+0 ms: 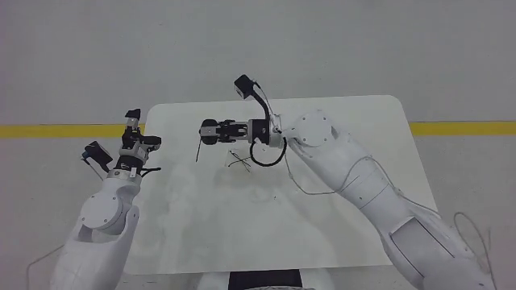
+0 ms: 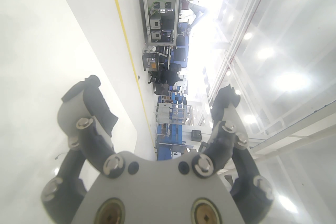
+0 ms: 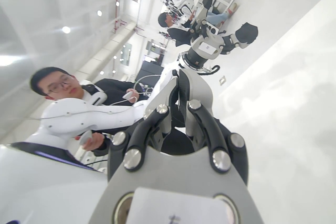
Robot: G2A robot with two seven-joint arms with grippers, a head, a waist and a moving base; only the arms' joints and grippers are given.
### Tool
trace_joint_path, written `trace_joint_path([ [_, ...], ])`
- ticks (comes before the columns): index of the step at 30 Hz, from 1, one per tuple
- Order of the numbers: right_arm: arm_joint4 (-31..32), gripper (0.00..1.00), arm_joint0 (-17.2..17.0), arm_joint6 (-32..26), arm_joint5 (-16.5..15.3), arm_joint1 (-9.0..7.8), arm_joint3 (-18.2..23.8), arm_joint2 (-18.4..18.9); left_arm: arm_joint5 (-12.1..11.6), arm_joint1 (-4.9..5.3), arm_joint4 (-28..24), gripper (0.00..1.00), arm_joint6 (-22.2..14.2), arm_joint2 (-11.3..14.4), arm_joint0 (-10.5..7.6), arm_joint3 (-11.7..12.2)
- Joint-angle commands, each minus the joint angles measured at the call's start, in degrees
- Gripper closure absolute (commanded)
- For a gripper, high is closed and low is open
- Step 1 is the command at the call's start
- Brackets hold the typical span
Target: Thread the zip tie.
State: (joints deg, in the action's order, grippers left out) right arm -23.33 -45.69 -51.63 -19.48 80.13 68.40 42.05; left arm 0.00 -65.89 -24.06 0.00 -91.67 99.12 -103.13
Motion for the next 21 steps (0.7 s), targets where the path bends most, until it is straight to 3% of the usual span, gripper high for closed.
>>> trace_joint_path([
  [1,-3.81,1.00,-0.26,-1.01,0.00,0.63,-0.95,0.70,0.00,0.00,0.00,0.00,0.00,0.00,0.00,0.00],
  [11,-3.81,1.00,-0.26,-1.01,0.00,0.63,-0.95,0.70,0.00,0.00,0.00,0.00,0.00,0.00,0.00,0.00],
  [15,-5.86,1.00,-1.68,2.91,2.24,0.92,-0.11,1.40,0.00,0.00,0.00,0.00,0.00,0.00,0.00,0.00],
  [21,-12.00,1.00,-1.00,4.98,7.09,2.21,-2.86,1.48,0.00,0.00,0.00,0.00,0.00,0.00,0.00,0.00],
])
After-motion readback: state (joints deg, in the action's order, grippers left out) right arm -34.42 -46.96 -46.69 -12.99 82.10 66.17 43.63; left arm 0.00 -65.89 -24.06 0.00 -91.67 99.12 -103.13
